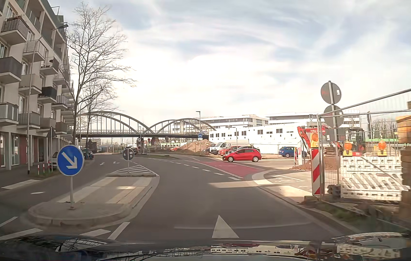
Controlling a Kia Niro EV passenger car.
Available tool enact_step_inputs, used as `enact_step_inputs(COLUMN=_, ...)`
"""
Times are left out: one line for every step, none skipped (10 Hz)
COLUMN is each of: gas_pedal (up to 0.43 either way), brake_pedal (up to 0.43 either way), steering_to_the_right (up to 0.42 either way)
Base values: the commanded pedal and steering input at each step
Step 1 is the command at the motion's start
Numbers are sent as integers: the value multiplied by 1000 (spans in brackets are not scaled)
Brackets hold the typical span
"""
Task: Follow the waypoints while adhering to traffic rules and regulations
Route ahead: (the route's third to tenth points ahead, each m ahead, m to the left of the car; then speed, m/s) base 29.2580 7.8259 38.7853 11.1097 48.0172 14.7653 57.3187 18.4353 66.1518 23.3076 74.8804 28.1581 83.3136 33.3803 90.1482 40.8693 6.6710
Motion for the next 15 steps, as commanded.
enact_step_inputs(gas_pedal=79, brake_pedal=0, steering_to_the_right=-39)
enact_step_inputs(gas_pedal=79, brake_pedal=0, steering_to_the_right=-39)
enact_step_inputs(gas_pedal=79, brake_pedal=0, steering_to_the_right=-40)
enact_step_inputs(gas_pedal=79, brake_pedal=0, steering_to_the_right=-40)
enact_step_inputs(gas_pedal=79, brake_pedal=0, steering_to_the_right=-41)
enact_step_inputs(gas_pedal=79, brake_pedal=0, steering_to_the_right=-42)
enact_step_inputs(gas_pedal=79, brake_pedal=0, steering_to_the_right=-45)
enact_step_inputs(gas_pedal=79, brake_pedal=0, steering_to_the_right=-50)
enact_step_inputs(gas_pedal=79, brake_pedal=0, steering_to_the_right=-52)
enact_step_inputs(gas_pedal=79, brake_pedal=0, steering_to_the_right=-53)
enact_step_inputs(gas_pedal=79, brake_pedal=0, steering_to_the_right=-54)
enact_step_inputs(gas_pedal=79, brake_pedal=0, steering_to_the_right=-57)
enact_step_inputs(gas_pedal=79, brake_pedal=0, steering_to_the_right=-61)
enact_step_inputs(gas_pedal=79, brake_pedal=0, steering_to_the_right=-63)
enact_step_inputs(gas_pedal=79, brake_pedal=0, steering_to_the_right=-65)
